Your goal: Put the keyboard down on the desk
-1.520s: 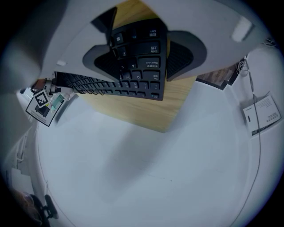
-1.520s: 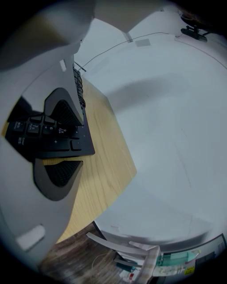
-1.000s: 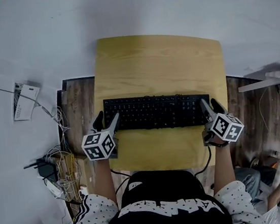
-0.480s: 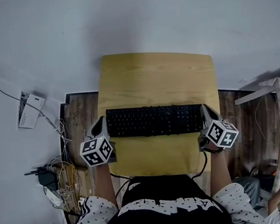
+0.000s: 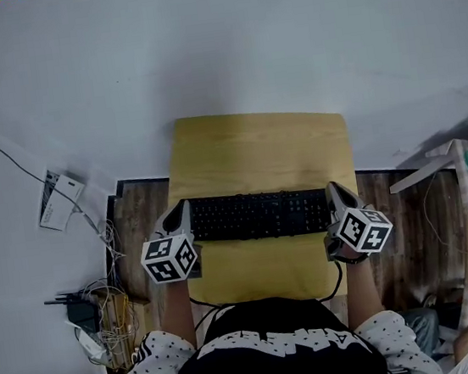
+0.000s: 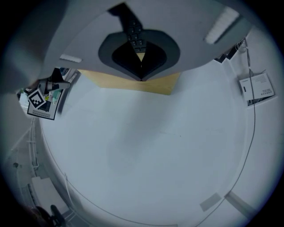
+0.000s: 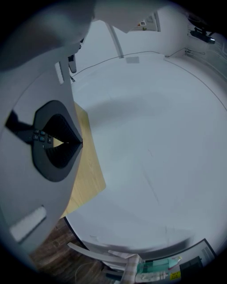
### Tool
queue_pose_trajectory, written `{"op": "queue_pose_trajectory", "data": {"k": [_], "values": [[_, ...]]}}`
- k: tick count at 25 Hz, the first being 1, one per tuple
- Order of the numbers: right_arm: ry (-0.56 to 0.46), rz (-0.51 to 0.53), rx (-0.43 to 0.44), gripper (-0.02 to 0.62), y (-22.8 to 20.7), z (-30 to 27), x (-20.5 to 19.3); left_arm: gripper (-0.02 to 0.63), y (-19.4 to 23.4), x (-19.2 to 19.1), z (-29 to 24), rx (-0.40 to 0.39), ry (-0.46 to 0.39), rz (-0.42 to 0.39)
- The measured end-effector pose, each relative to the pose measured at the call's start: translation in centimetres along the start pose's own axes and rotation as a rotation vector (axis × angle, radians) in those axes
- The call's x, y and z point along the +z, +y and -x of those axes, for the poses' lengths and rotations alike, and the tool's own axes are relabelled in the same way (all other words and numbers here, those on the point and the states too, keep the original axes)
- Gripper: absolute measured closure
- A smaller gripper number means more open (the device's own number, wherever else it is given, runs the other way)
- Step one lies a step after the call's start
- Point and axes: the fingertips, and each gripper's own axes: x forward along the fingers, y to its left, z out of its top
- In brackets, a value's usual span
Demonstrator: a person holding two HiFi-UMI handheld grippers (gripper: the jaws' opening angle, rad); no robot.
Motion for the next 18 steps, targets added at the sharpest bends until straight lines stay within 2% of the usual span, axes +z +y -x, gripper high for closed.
{"op": "queue_pose_trajectory", "data": {"k": [11, 18], "values": [[-0.079, 0.048, 0.046, 0.583, 2.2, 2.6, 3.8, 0.609, -2.1, 2.9, 0.6, -0.041, -0.062, -0.021], [-0.090, 0.066, 0.052, 0.583, 3.1, 3.6, 4.1, 0.609, -2.6, 3.2, 1.2, -0.055, -0.070, -0.029]]}}
